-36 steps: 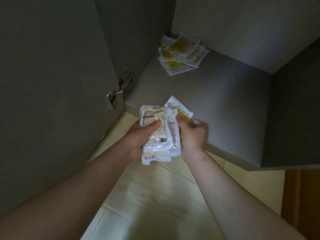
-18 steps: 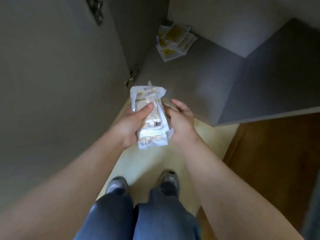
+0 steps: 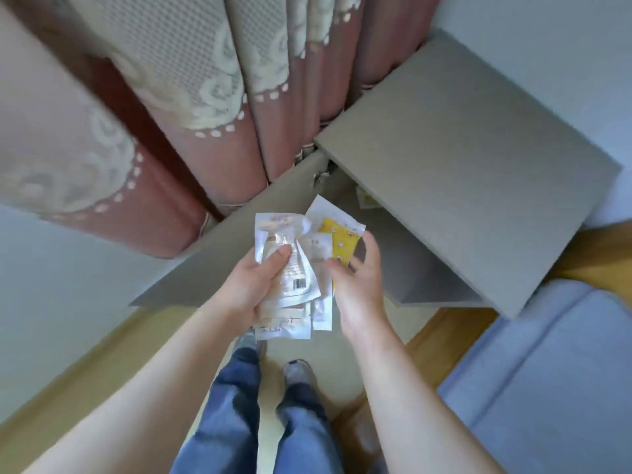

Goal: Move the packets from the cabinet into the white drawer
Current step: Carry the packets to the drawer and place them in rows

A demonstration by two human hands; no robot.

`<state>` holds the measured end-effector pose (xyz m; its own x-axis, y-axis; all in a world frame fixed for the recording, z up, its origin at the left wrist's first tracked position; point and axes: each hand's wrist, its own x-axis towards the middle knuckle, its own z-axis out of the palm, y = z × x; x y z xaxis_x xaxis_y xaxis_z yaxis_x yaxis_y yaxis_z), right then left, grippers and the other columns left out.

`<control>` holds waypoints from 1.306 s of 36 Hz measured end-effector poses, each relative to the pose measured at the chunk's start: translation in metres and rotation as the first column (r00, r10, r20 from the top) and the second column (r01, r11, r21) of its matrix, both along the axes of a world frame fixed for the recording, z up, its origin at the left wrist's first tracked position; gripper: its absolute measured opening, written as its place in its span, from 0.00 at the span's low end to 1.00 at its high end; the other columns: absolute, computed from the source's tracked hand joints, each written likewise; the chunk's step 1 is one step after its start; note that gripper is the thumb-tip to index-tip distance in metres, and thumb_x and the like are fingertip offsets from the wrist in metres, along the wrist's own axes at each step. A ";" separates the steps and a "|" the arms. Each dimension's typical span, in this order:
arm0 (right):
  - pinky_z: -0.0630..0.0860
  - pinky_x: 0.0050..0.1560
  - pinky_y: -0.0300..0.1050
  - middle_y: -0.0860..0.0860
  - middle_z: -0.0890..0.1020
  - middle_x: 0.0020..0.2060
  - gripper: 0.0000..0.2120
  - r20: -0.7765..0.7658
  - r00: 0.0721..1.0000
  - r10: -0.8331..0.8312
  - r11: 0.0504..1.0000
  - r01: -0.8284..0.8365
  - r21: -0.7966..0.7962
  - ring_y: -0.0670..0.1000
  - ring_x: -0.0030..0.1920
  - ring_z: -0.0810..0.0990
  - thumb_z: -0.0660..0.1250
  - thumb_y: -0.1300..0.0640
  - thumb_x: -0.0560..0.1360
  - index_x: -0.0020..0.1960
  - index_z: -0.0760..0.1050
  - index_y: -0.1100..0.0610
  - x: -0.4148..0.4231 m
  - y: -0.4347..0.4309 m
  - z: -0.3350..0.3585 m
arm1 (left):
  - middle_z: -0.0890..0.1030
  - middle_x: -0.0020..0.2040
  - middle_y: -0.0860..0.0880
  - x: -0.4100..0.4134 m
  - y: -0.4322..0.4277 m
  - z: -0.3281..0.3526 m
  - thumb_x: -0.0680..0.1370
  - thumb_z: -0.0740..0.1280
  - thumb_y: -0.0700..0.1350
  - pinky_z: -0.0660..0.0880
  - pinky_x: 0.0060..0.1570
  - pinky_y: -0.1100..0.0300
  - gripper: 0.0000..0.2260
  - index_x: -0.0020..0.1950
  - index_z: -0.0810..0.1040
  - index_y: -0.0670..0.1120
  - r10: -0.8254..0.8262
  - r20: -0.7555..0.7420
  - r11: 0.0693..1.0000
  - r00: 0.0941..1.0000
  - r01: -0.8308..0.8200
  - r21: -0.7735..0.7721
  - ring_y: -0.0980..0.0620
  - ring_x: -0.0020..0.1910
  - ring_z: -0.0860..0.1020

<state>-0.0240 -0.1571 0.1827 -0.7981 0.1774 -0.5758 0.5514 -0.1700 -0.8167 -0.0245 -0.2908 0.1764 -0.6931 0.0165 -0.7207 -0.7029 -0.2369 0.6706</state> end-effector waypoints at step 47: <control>0.79 0.49 0.47 0.47 0.84 0.44 0.19 -0.505 0.194 0.841 0.124 -0.978 -0.169 0.48 0.45 0.82 0.55 0.61 0.80 0.45 0.80 0.44 0.463 -0.549 0.278 | 0.82 0.53 0.42 0.544 -0.462 0.293 0.77 0.68 0.47 0.81 0.42 0.44 0.14 0.60 0.76 0.42 0.852 -0.388 -0.306 -0.350 -0.936 0.173 0.42 0.46 0.83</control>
<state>0.4393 -0.7060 0.4612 -0.2824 -0.9524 -0.1146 0.3381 0.0130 -0.9410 0.5198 -0.7526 0.4697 0.2069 -0.9012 -0.3807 0.4871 -0.2425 0.8390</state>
